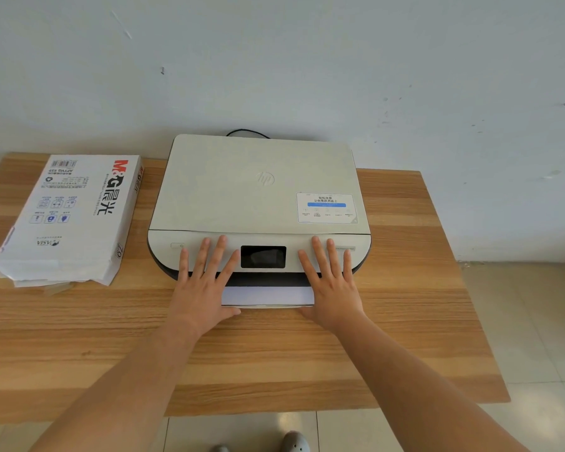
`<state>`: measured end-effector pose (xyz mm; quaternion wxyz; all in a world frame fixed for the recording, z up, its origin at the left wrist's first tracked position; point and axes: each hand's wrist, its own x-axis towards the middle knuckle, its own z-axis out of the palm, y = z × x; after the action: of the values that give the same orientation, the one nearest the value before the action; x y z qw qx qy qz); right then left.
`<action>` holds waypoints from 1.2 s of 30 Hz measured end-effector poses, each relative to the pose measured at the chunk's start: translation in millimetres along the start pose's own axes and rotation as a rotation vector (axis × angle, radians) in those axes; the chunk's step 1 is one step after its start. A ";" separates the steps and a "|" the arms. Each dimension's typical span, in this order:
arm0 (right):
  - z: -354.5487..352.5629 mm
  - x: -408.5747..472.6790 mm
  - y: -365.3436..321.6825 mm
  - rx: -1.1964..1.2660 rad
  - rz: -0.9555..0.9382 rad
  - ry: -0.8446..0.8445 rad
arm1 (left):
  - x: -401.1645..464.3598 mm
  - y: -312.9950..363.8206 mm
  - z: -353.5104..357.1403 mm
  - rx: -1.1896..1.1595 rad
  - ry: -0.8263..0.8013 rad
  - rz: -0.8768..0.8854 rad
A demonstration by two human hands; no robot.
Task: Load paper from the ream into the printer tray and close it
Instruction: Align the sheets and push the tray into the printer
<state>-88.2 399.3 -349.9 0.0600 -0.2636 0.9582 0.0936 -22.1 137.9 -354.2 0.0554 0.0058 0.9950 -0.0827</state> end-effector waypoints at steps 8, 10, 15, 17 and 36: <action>3.4 1.5 0.1 0.048 0.007 0.014 | 1.7 -0.7 0.3 0.013 -0.003 0.014; 3.7 1.5 -0.2 0.038 0.008 0.011 | 1.6 -1.2 1.0 0.016 0.004 0.017; 5.4 1.8 -1.3 0.052 0.025 0.030 | 2.0 -2.5 3.8 0.007 0.011 0.023; 6.2 2.2 -1.5 0.051 0.026 0.032 | 2.3 -2.7 5.3 0.005 0.017 0.026; 16.6 7.2 -3.7 0.047 0.045 0.093 | 7.2 0.4 18.3 -0.039 0.079 0.024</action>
<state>-91.3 396.1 -367.8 0.0193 -0.2445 0.9676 0.0598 -27.3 135.3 -373.0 0.0170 0.0200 0.9977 -0.0625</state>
